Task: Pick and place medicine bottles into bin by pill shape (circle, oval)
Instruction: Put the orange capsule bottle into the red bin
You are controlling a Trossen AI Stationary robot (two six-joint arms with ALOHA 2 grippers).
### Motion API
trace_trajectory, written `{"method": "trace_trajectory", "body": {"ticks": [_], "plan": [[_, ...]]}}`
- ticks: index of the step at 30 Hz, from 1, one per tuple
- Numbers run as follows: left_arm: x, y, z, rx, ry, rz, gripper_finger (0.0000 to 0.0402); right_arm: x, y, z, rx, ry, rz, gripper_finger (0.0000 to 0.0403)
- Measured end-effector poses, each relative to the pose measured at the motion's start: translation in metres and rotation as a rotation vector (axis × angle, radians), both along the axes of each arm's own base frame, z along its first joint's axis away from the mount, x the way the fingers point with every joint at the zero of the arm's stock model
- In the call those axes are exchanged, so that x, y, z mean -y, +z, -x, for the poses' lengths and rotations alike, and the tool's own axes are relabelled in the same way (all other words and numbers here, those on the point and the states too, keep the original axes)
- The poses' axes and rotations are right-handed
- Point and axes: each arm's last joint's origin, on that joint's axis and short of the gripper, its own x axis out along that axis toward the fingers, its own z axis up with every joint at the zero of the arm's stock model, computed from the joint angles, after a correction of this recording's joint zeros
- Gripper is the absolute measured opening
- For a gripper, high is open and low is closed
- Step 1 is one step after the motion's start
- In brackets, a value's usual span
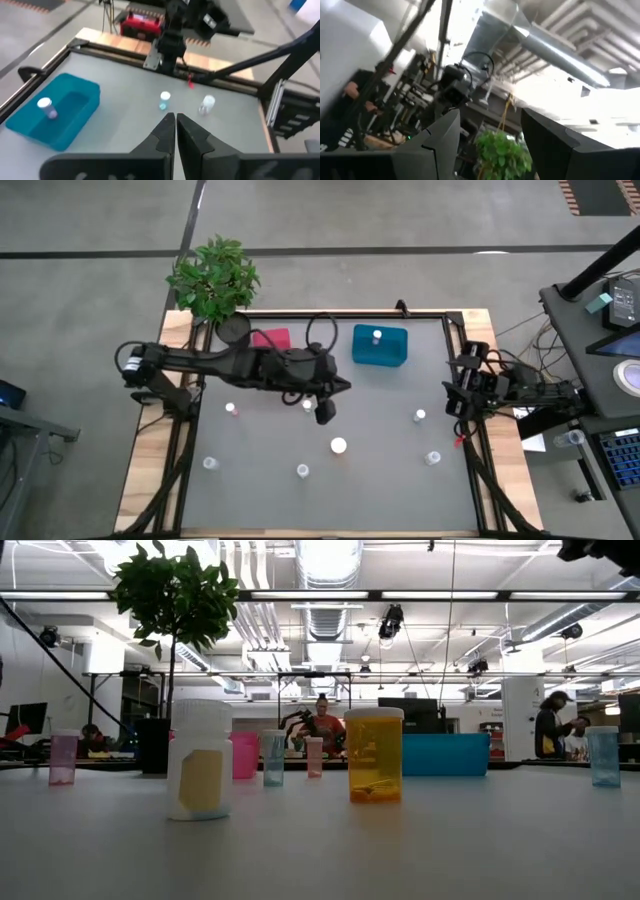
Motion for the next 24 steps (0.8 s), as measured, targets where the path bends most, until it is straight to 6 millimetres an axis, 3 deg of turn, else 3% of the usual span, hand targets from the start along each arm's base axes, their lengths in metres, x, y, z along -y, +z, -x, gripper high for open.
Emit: {"method": "trace_trajectory", "body": {"ticks": [4, 9, 15, 19, 24], "plan": [[0.002, -0.001, -0.007, -0.086, -0.03, 0.005, 0.0, -0.001, 0.003, 0.005, 0.058, 0.032, 0.034, 0.02], [0.01, -0.016, -0.013, -0.207, -0.202, 0.023, 0.0, -0.001, 0.006, 0.006, 0.096, -0.015, 0.087, 0.02], [0.04, -0.053, -0.023, -0.381, -0.312, -0.018, 0.0, -0.001, 0.009, 0.009, 0.143, -0.04, 0.113, 0.02], [0.067, -0.081, -0.033, -0.456, -0.252, -0.148, 0.0, -0.001, 0.011, 0.01, 0.165, -0.041, 0.112, 0.02], [0.085, -0.106, -0.044, -0.489, -0.205, -0.235, 0.0, -0.001, 0.011, 0.01, 0.156, -0.017, 0.085, 0.02]]}}
